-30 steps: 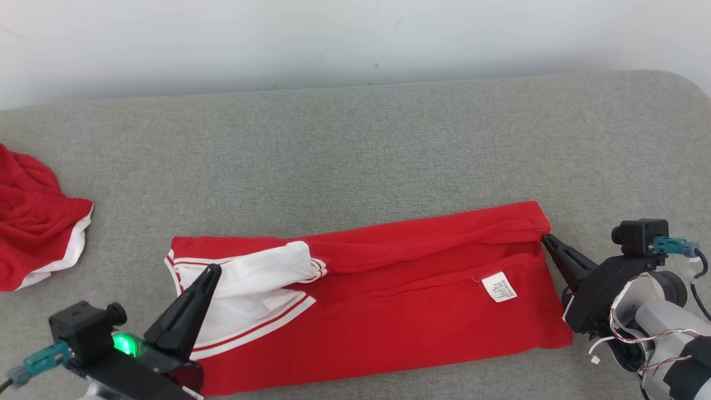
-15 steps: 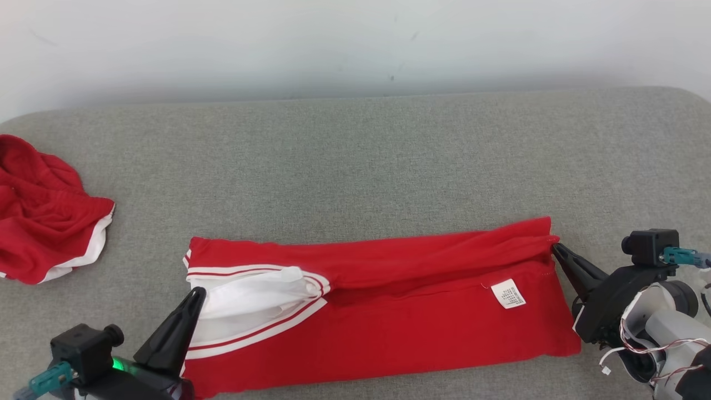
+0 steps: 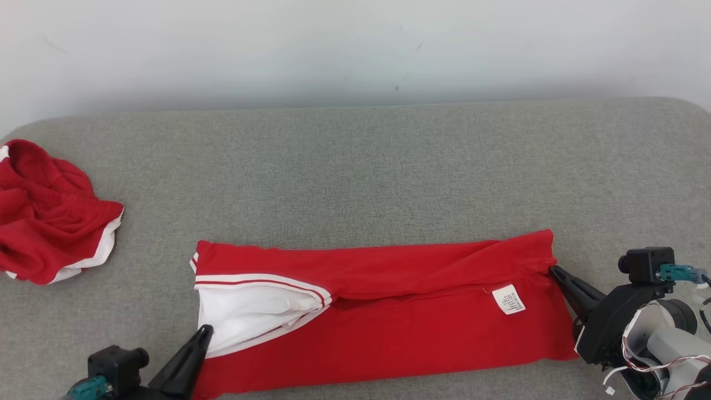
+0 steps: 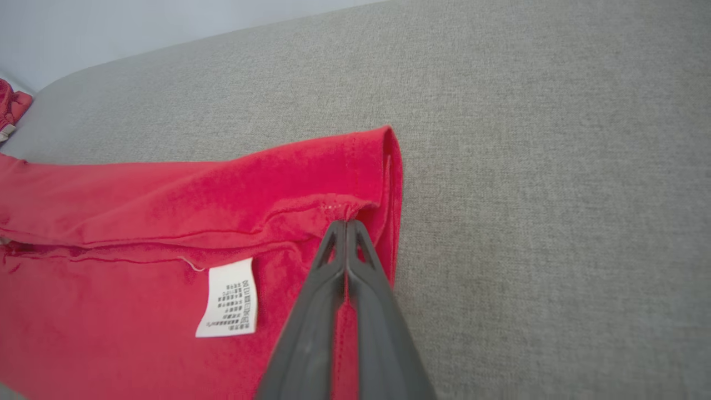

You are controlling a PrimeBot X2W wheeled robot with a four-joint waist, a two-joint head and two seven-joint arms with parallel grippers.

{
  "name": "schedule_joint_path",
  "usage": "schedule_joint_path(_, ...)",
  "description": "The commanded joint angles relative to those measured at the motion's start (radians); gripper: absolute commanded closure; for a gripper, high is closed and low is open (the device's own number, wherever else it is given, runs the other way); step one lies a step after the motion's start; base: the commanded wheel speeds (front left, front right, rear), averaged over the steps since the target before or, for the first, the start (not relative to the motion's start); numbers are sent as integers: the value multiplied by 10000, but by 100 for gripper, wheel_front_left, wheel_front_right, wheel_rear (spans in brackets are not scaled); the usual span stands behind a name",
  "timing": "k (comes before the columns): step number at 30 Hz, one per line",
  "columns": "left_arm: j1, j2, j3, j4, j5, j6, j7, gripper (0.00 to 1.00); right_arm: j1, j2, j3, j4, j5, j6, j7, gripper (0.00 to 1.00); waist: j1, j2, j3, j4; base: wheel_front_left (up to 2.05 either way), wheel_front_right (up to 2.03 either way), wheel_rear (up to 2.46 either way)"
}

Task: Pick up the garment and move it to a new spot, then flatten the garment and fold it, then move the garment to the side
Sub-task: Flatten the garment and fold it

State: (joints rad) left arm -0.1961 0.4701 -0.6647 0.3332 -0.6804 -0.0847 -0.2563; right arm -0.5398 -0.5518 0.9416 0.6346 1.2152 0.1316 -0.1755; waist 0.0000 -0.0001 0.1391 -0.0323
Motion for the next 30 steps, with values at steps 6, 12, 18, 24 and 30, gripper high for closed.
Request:
schedule_joint_path(6, -355, -403, 239, 800, 271, -181, -107, 55, 67, -94, 87, 95, 14, -21, -63, 5, 0, 1, -112, -37, 0, 0, 0)
schedule_joint_path(12, -84, -754, 871, 691, 508, -257, -95, 0, 177, -225, 37, -49, 194, -20, -186, 0, 0, 1, -252, 36, 0, 0, 0)
schedule_joint_path(18, 395, -1061, 1713, 246, 852, -199, -98, 0, 546, -533, -225, -704, 458, -21, -562, 0, 0, 1, -460, 141, 0, 0, 0)
schedule_joint_path(24, 909, -1404, 2629, -451, 1467, -60, -99, 0, 847, -608, -616, -943, 182, -20, -828, 0, 0, 1, -629, 191, 0, 0, 0)
schedule_joint_path(30, 1307, -1717, 3400, -1123, 2163, 276, -99, 0, 1025, -427, -1178, -451, -344, -20, -896, 0, 0, 1, -810, 247, 0, 0, 0)
